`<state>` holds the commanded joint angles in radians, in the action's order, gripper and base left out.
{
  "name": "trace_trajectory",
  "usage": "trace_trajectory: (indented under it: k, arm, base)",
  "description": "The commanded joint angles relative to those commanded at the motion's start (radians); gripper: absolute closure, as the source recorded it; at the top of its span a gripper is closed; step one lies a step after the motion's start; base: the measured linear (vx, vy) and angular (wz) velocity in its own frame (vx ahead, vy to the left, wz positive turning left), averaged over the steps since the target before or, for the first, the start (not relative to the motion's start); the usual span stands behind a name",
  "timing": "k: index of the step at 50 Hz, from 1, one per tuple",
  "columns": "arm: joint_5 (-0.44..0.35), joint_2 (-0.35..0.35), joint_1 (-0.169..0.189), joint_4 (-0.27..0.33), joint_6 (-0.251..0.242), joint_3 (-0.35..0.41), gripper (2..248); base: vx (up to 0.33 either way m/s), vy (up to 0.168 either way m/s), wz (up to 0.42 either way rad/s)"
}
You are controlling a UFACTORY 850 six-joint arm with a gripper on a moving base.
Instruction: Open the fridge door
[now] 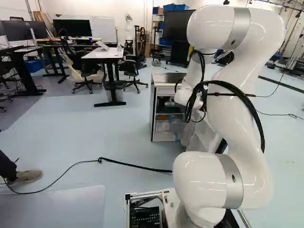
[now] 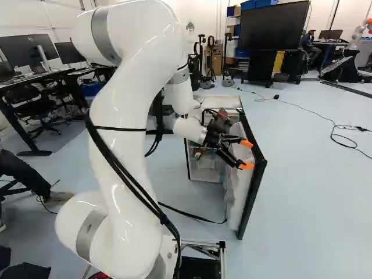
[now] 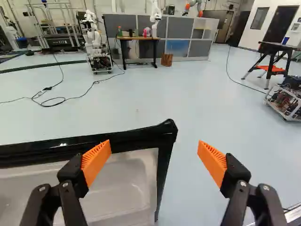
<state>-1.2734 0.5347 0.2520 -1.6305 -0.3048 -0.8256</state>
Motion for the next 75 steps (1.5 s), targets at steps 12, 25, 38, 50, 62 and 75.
trace_trajectory:
  k: [12, 25, 38, 50, 62, 75]
  arm:
    - [0.0, 0.033, 0.051, 0.0, 0.0, -0.059, 3]
    - [0.0, 0.073, 0.101, 0.0, 0.0, -0.131, 3]
    - [0.0, 0.114, 0.146, 0.0, 0.0, -0.204, 3]
    - [0.0, 0.153, 0.185, 0.0, 0.0, -0.273, 3]
    - [0.0, 0.188, 0.218, 0.0, 0.0, -0.337, 3]
    - [0.0, 0.182, 0.214, 0.0, 0.0, -0.327, 3]
  base:
    - [0.0, 0.0, 0.0]
    - [0.0, 0.0, 0.0]
    - [0.0, 0.0, 0.0]
    - [0.0, 0.0, 0.0]
    - [0.0, 0.0, 0.0]
    - [0.0, 0.0, 0.0]
